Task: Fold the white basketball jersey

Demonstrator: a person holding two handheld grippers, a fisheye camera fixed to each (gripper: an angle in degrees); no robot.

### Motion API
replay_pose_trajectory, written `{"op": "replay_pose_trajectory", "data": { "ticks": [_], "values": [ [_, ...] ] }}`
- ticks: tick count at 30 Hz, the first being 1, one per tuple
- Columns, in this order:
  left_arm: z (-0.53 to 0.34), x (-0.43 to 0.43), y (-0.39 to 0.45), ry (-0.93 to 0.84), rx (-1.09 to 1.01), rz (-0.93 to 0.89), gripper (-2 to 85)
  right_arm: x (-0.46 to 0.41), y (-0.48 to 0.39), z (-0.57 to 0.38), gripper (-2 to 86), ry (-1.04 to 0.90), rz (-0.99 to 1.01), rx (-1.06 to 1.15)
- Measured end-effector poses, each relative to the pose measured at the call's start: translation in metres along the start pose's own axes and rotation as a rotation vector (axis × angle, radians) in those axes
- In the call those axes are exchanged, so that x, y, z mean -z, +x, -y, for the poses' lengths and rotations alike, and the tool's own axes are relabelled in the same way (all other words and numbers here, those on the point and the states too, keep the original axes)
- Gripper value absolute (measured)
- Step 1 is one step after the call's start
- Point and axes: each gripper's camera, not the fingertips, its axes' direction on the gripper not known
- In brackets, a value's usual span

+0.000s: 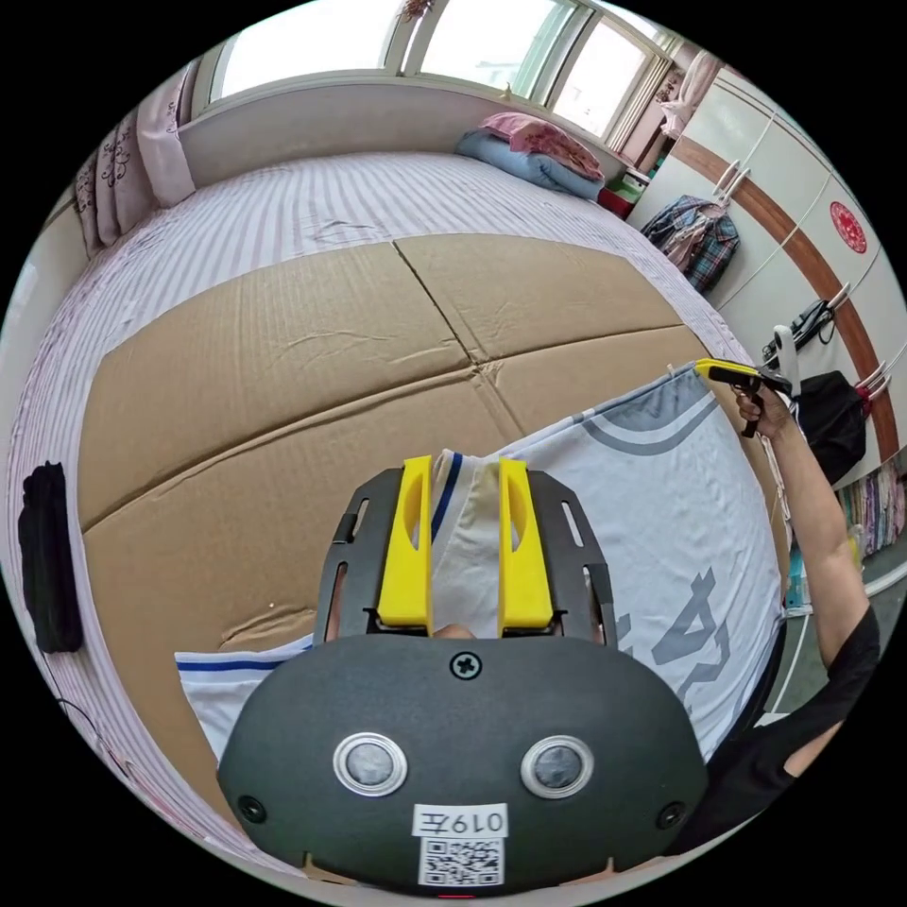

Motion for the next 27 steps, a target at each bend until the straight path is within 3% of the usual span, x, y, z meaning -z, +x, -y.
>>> {"op": "replay_pose_trajectory", "data": {
  "ticks": [3, 10, 15, 17, 21, 23, 27],
  "values": [
    [0.002, 0.012, 0.002, 0.015, 0.017, 0.008, 7.5, 0.007, -0.02, -0.003, 0.4, -0.008, -0.044, 0.036],
    [0.008, 0.05, 0.022, 0.022, 0.001, 0.049, 7.0, 0.026, -0.045, -0.025, -0.3, 0.004, -0.031, -0.018],
    [0.011, 0.087, 0.019, 0.053, 0.072, -0.045, 8.9, 0.042, -0.069, -0.045, 3.7, 0.017, -0.044, -0.041],
    [0.009, 0.127, 0.011, 0.158, 0.139, -0.131, 10.2, 0.06, -0.073, -0.06, 6.3, 0.051, -0.027, -0.064],
    [0.0, 0.202, 0.012, 0.251, 0.21, -0.122, 10.2, 0.129, -0.1, -0.119, 6.7, 0.135, -0.037, -0.049],
    [-0.022, 0.265, 0.049, 0.291, 0.098, -0.086, 8.2, 0.165, -0.137, -0.162, 5.4, 0.159, -0.122, 0.039],
    [-0.121, 0.363, 0.137, 0.412, -0.057, 0.027, 4.9, 0.252, -0.25, -0.304, -0.1, 0.393, -0.305, 0.166]
  ]
}}
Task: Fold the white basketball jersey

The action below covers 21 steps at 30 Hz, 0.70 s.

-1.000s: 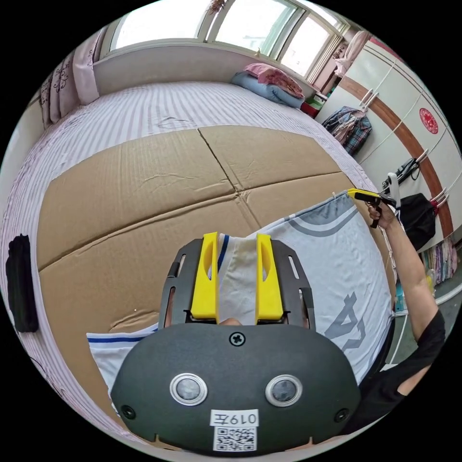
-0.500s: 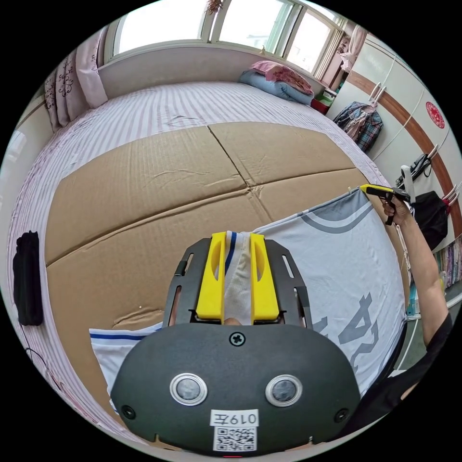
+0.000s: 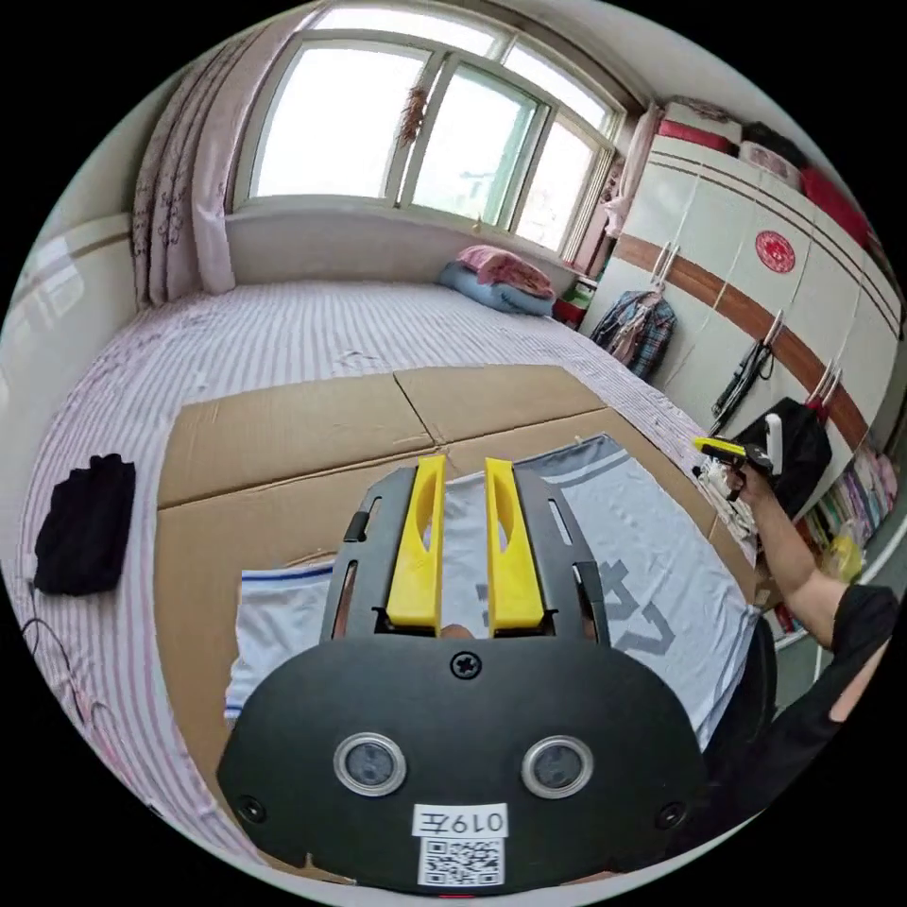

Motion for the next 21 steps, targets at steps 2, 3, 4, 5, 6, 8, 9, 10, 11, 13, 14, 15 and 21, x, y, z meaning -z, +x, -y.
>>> {"op": "replay_pose_trajectory", "data": {
  "ticks": [2, 3, 4, 5, 6, 8, 9, 10, 11, 13, 14, 15, 21],
  "values": [
    [-0.062, 0.078, 0.066, 0.084, -0.063, 0.058, 3.3, 0.053, -0.038, -0.038, -0.3, 0.07, -0.034, -0.027],
    [-0.079, 0.096, 0.082, 0.109, -0.063, 0.068, 3.0, 0.078, -0.066, -0.062, -0.1, 0.082, -0.053, -0.013],
    [-0.114, 0.129, 0.112, 0.154, -0.048, 0.069, 2.5, 0.097, -0.094, -0.083, 0.6, 0.071, -0.075, 0.01],
    [-0.144, 0.156, 0.14, 0.163, -0.019, 0.073, 2.3, 0.106, -0.107, -0.093, 1.0, 0.068, -0.076, 0.013],
    [-0.158, 0.166, 0.154, 0.152, -0.011, 0.08, 2.3, 0.124, -0.13, -0.11, 3.4, 0.07, -0.048, 0.0],
    [-0.206, 0.2, 0.203, 0.082, 0.039, 0.187, 2.4, 0.147, -0.163, -0.128, 5.2, 0.05, -0.006, -0.014],
    [-0.217, 0.207, 0.213, 0.064, 0.055, 0.214, 2.5, 0.161, -0.185, -0.138, 5.5, 0.035, 0.01, -0.011],
    [-0.236, 0.22, 0.234, 0.027, 0.059, 0.243, 2.9, 0.174, -0.208, -0.145, 5.8, 0.034, 0.041, 0.003],
    [-0.252, 0.23, 0.255, 0.001, 0.038, 0.265, 3.4, 0.181, -0.221, -0.149, 5.8, 0.042, 0.07, 0.013],
    [-0.267, 0.244, 0.293, -0.017, -0.046, 0.203, 4.6, 0.201, -0.277, -0.161, 5.9, 0.098, 0.236, 0.062],
    [-0.273, 0.25, 0.324, -0.034, -0.15, 0.167, 5.6, 0.204, -0.294, -0.164, 5.9, 0.099, 0.256, 0.098],
    [-0.275, 0.253, 0.341, -0.048, -0.203, 0.17, 5.8, 0.207, -0.329, -0.172, 5.9, 0.088, 0.246, 0.174],
    [-0.282, 0.257, 0.465, -0.203, -0.57, 0.238, 6.5, 0.201, -0.427, -0.204, 5.0, -0.009, 0.242, 0.315]
  ]
}}
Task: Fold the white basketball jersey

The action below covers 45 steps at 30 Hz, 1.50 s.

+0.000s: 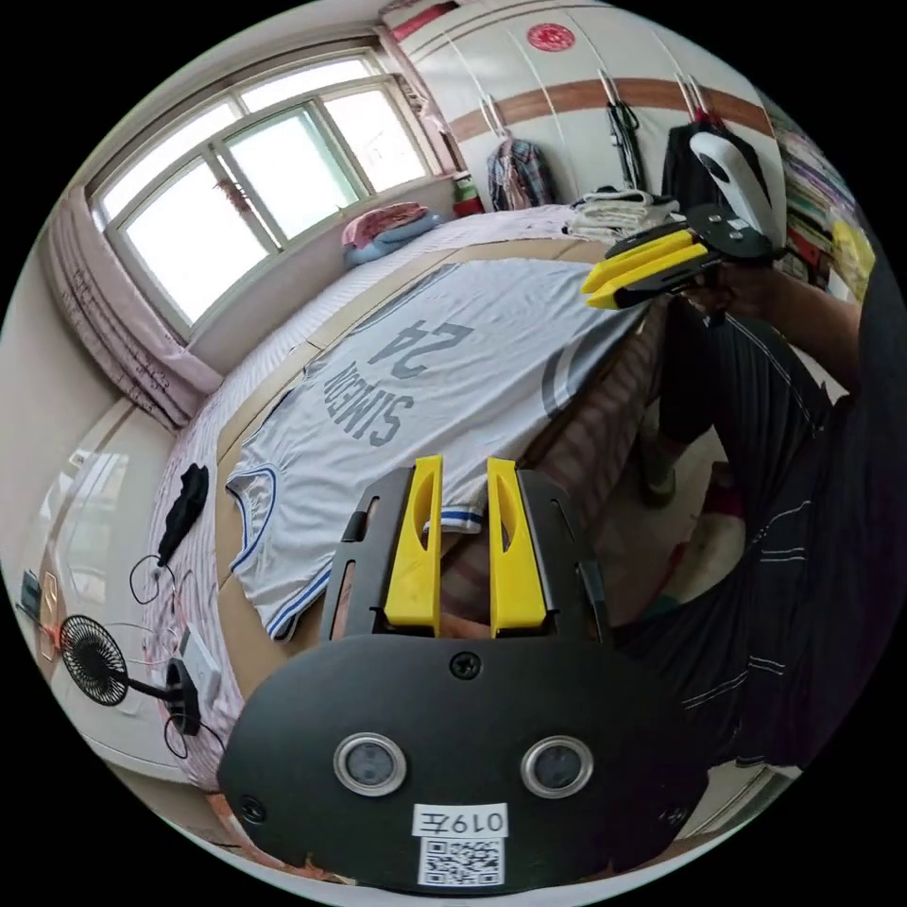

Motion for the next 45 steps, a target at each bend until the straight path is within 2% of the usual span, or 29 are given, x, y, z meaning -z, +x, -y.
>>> {"op": "replay_pose_trajectory", "data": {
  "ticks": [5, 14, 20, 26, 29, 31, 34, 37, 40, 45],
  "values": [
    [0.034, 0.007, 0.045, -0.111, -0.138, 0.1, 6.1, 0.01, 0.003, -0.005, 3.3, -0.031, -0.006, -0.065],
    [0.076, 0.034, 0.065, -0.165, -0.111, 0.137, 2.0, 0.024, 0.022, 0.001, 1.5, -0.093, -0.048, -0.048],
    [0.093, 0.052, 0.077, -0.211, -0.157, 0.142, 1.1, -0.008, 0.072, 0.005, 3.6, -0.197, -0.088, -0.11],
    [0.106, 0.073, 0.088, -0.236, -0.238, 0.19, 0.9, -0.021, 0.136, 0.005, 1.7, -0.227, -0.147, -0.194],
    [0.114, 0.081, 0.088, -0.245, -0.257, 0.196, 0.8, -0.004, 0.196, 0.01, 1.2, -0.191, -0.219, -0.252],
    [0.117, 0.086, 0.086, -0.247, -0.256, 0.189, 0.8, 0.006, 0.282, 0.011, 4.3, -0.155, -0.069, -0.389],
    [0.12, 0.094, 0.084, -0.247, -0.244, 0.19, 0.7, -0.001, 0.394, 0.0, 6.6, -0.151, 0.035, -0.557],
    [0.122, 0.099, 0.085, -0.258, -0.239, 0.208, 0.7, -0.023, 0.471, -0.011, 6.0, -0.229, 0.09, -0.646],
    [0.124, 0.104, 0.084, -0.267, -0.237, 0.226, 0.7, -0.046, 0.525, -0.019, 7.0, -0.29, 0.227, -0.71],
    [0.126, 0.113, 0.074, -0.27, -0.208, 0.215, 0.7, -0.066, 0.581, -0.023, 6.4, -0.35, 0.33, -0.753]
  ]
}}
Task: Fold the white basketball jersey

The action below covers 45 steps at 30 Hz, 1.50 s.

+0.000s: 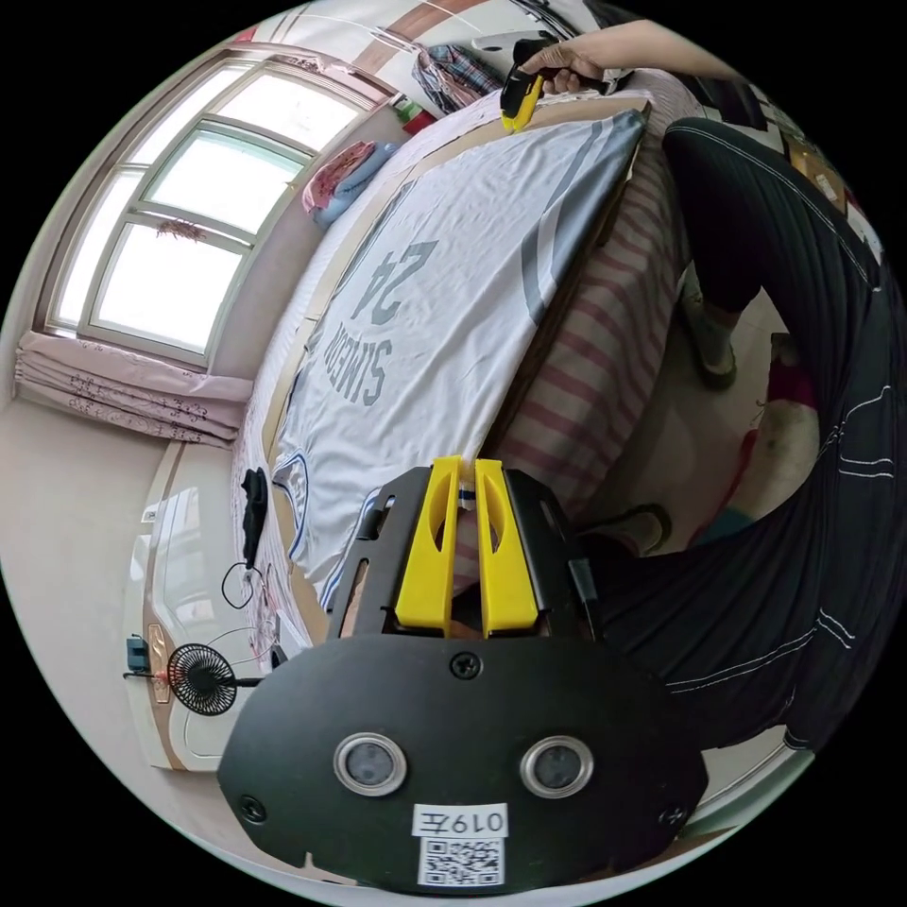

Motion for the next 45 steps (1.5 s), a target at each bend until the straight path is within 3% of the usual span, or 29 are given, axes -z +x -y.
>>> {"op": "replay_pose_trajectory", "data": {
  "ticks": [7, 13, 27, 33, 39, 41, 45],
  "values": [
    [-0.013, 0.005, -0.028, 0.034, 0.107, -0.072, 0.8, 0.009, 0.025, 0.046, 6.7, -0.075, 0.102, 0.017],
    [-0.018, 0.011, -0.038, 0.036, 0.119, -0.068, 1.0, 0.016, 0.034, 0.073, 0.2, -0.127, 0.056, 0.059],
    [-0.022, 0.02, -0.037, -0.005, 0.061, -0.023, 1.5, 0.037, 0.032, 0.085, -0.1, -0.097, -0.032, 0.089],
    [-0.022, 0.028, -0.04, 0.008, 0.063, -0.042, 3.9, 0.056, 0.022, 0.066, 8.4, -0.035, -0.011, 0.129],
    [-0.033, 0.054, -0.039, 0.049, 0.025, 0.016, 6.6, 0.065, 0.003, 0.012, 9.6, -0.063, -0.018, 0.179],
    [-0.013, 0.074, -0.034, 0.149, 0.003, 0.006, 6.5, 0.062, -0.007, -0.007, 9.7, -0.079, -0.057, 0.196],
    [0.024, 0.064, -0.014, 0.161, -0.091, 0.016, 6.2, 0.057, -0.028, -0.039, 9.4, -0.07, -0.079, 0.203]
  ]
}}
